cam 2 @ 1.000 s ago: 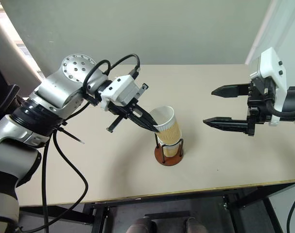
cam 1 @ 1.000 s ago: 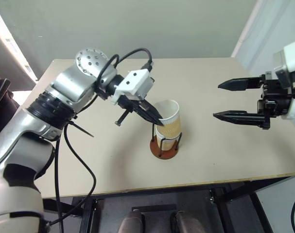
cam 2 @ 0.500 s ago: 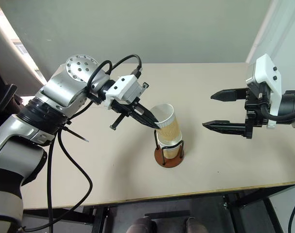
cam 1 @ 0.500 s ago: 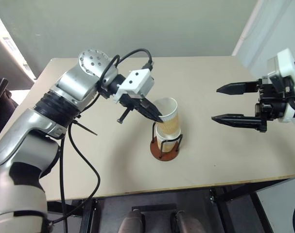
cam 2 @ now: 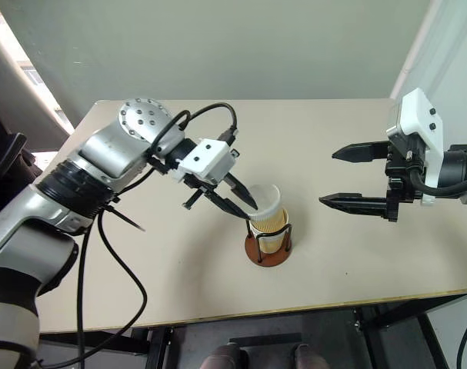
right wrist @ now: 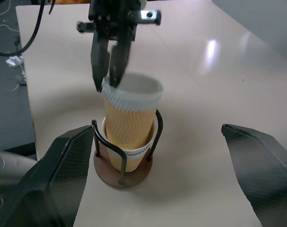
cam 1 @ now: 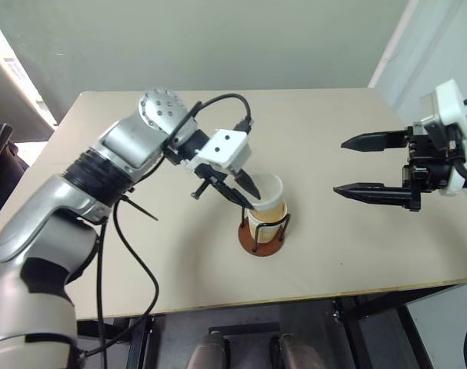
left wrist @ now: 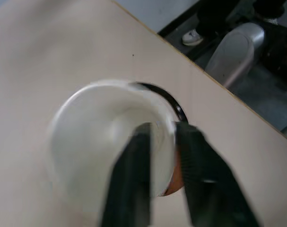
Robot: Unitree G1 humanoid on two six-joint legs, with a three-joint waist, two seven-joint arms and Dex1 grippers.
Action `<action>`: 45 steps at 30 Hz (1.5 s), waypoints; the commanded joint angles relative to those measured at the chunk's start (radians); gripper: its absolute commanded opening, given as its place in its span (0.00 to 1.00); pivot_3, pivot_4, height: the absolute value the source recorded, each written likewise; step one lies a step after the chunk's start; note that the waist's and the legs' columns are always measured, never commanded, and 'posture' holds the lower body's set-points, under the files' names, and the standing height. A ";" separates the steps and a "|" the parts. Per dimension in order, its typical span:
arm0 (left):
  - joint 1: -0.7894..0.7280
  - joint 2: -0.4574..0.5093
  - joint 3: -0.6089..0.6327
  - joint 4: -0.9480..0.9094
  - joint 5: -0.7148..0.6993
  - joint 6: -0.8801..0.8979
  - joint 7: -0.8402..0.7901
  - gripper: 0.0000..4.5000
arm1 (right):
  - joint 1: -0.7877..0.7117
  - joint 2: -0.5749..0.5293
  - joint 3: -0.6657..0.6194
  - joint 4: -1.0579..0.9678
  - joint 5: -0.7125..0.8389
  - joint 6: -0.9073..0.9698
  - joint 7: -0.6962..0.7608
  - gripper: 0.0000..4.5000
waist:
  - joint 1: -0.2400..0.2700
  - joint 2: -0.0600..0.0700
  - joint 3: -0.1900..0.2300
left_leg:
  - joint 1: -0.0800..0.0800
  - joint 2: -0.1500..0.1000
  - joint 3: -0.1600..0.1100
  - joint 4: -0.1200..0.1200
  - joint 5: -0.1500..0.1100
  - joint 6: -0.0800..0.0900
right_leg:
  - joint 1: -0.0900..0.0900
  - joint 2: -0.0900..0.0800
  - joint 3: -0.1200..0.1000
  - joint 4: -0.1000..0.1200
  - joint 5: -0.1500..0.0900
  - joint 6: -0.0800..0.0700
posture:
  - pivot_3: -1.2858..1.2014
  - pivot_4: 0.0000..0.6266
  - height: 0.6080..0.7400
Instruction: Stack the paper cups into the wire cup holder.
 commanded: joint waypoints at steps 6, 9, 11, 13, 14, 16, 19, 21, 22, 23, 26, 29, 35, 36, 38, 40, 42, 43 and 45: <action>0.051 -0.041 0.223 -0.024 0.055 0.051 -0.031 0.89 | -0.051 0.012 0.069 0.042 -0.010 -0.058 0.063 1.00 | -0.003 0.000 0.000 | 0.000 0.000 0.001 -0.001 0.000 0.000 | -0.001 0.001 0.002 0.000 0.000 0.000 | 0.52 0.24 1.00; 0.079 -0.022 0.328 -0.032 0.059 0.140 0.034 0.96 | -0.065 0.030 0.123 0.092 -0.034 -0.097 0.112 1.00 | -0.005 0.000 0.000 | 0.000 0.000 0.002 -0.001 0.000 0.000 | -0.002 0.001 0.003 0.000 0.000 0.000 | 0.52 0.24 1.00; 0.145 0.042 0.402 -0.079 0.035 0.214 0.025 0.96 | -0.066 0.039 0.156 0.135 -0.065 -0.131 0.145 1.00 | -0.007 0.000 0.000 | 0.000 0.000 0.002 -0.001 0.000 0.000 | -0.002 0.001 0.004 0.000 0.000 0.000 | 0.52 0.24 1.00; 0.257 0.140 0.505 -0.145 -0.018 0.325 0.035 0.96 | -0.053 0.042 0.173 0.195 -0.098 -0.176 0.186 1.00 | -0.018 0.001 0.000 | 0.001 0.000 0.003 -0.002 0.000 0.000 | -0.003 0.002 0.005 0.000 0.000 0.000 | 0.52 0.24 1.00; 0.318 0.187 0.562 -0.174 -0.050 0.384 0.051 0.96 | -0.043 0.042 0.174 0.224 -0.110 -0.196 0.208 1.00 | -0.023 0.001 0.000 | 0.001 0.000 0.004 -0.003 0.002 -0.004 | -0.005 0.003 0.007 0.001 0.000 0.000 | 0.52 0.24 1.00; 0.484 0.292 0.708 -0.218 -0.122 0.487 0.069 0.96 | -0.004 0.032 0.155 0.275 -0.130 -0.253 0.261 1.00 | -0.028 0.000 0.000 | 0.001 0.000 0.004 -0.006 0.006 -0.011 | -0.007 0.003 0.009 0.001 0.000 0.000 | 0.52 0.24 1.00; 0.748 0.392 0.918 -0.271 -0.177 0.575 0.097 0.96 | 0.066 0.016 0.095 0.357 -0.148 -0.344 0.332 1.00 | -0.026 0.000 0.000 | 0.001 0.000 0.004 -0.011 0.008 -0.015 | -0.010 0.003 0.009 0.001 -0.002 -0.002 | 0.52 0.24 1.00; 0.920 0.428 1.056 -0.297 -0.175 0.606 0.110 0.96 | 0.101 -0.010 0.069 0.421 -0.168 -0.382 0.372 1.00 | -0.022 0.000 0.000 | 0.001 0.000 0.005 -0.014 0.009 -0.016 | -0.011 0.003 0.009 0.001 -0.002 -0.004 | 0.52 0.24 1.00; 0.992 0.437 1.119 -0.312 -0.175 0.621 0.115 0.96 | 0.112 -0.021 0.060 0.449 -0.175 -0.396 0.387 1.00 | -0.017 0.000 0.000 | 0.001 0.000 0.005 -0.015 0.009 -0.015 | -0.012 0.003 0.009 0.002 -0.003 -0.005 | 0.52 0.24 1.00; 1.036 0.440 1.159 -0.329 -0.178 0.632 0.123 0.96 | 0.118 -0.027 0.056 0.469 -0.180 -0.408 0.399 1.00 | -0.015 0.000 0.000 | 0.001 0.000 0.005 -0.016 0.009 -0.015 | -0.012 0.002 0.009 0.003 -0.004 -0.007 | 0.52 0.24 1.00; 1.185 0.447 1.329 -0.356 -0.179 0.685 0.125 0.96 | 0.092 -0.048 0.066 0.544 -0.175 -0.365 0.438 1.00 | -0.014 -0.002 -0.001 | 0.002 0.001 0.004 -0.016 0.007 -0.013 | -0.012 0.003 0.009 0.004 -0.005 -0.012 | 0.52 0.24 1.00; 1.246 0.445 1.399 -0.392 -0.182 0.718 0.135 0.96 | 0.045 -0.037 0.100 0.577 -0.179 -0.339 0.462 1.00 | -0.018 -0.002 -0.001 | 0.004 0.001 0.004 -0.016 0.005 -0.008 | -0.011 0.003 0.009 0.005 -0.007 -0.022 | 0.52 0.24 1.00; 1.310 0.422 1.470 -0.481 -0.195 0.767 0.165 0.96 | -0.025 0.009 0.152 0.607 -0.217 -0.346 0.484 1.00 | -0.026 -0.002 -0.001 | 0.010 0.001 0.004 -0.018 0.006 -0.008 | -0.008 0.004 0.009 0.006 0.001 -0.031 | 0.52 0.24 1.00; 1.317 0.418 1.477 -0.492 -0.198 0.772 0.170 0.96 | -0.033 0.015 0.157 0.613 -0.222 -0.347 0.488 1.00 | -0.027 -0.002 -0.001 | 0.011 0.001 0.004 -0.018 0.007 -0.008 | -0.007 0.004 0.010 0.006 0.002 -0.032 | 0.52 0.24 1.00; 1.328 0.409 1.490 -0.505 -0.203 0.782 0.184 0.96 | -0.046 0.029 0.168 0.623 -0.234 -0.352 0.493 1.00 | -0.028 -0.002 -0.001 | 0.012 0.001 0.004 -0.018 0.009 -0.007 | -0.006 0.004 0.010 0.006 0.003 -0.034 | 0.52 0.24 1.00; 1.343 0.400 1.505 -0.518 -0.206 0.788 0.192 0.96 | -0.058 0.042 0.174 0.631 -0.243 -0.355 0.497 1.00 | -0.030 -0.002 -0.001 | 0.013 0.001 0.004 -0.018 0.010 -0.007 | -0.005 0.004 0.010 0.006 0.004 -0.035 | 0.52 0.24 1.00; 1.355 0.393 1.512 -0.530 -0.210 0.791 0.200 0.96 | -0.074 0.055 0.181 0.642 -0.252 -0.358 0.499 1.00 | -0.031 -0.002 -0.001 | 0.013 0.001 0.004 -0.018 0.010 -0.007 | -0.006 0.005 0.010 0.006 0.004 -0.036 | 0.52 0.24 1.00; 1.356 0.390 1.513 -0.532 -0.212 0.793 0.205 0.96 | -0.081 0.060 0.184 0.647 -0.256 -0.358 0.500 1.00 | -0.031 -0.002 -0.001 | 0.013 0.001 0.004 -0.018 0.010 -0.007 | -0.006 0.005 0.010 0.006 0.004 -0.036 | 0.52 0.24 1.00; 1.365 0.388 1.508 -0.537 -0.208 0.797 0.220 0.96 | -0.091 0.069 0.191 0.651 -0.264 -0.359 0.503 1.00 | -0.031 -0.002 -0.001 | 0.013 0.001 0.004 -0.019 0.010 -0.007 | -0.006 0.005 0.010 0.006 0.004 -0.036 | 0.52 0.24 1.00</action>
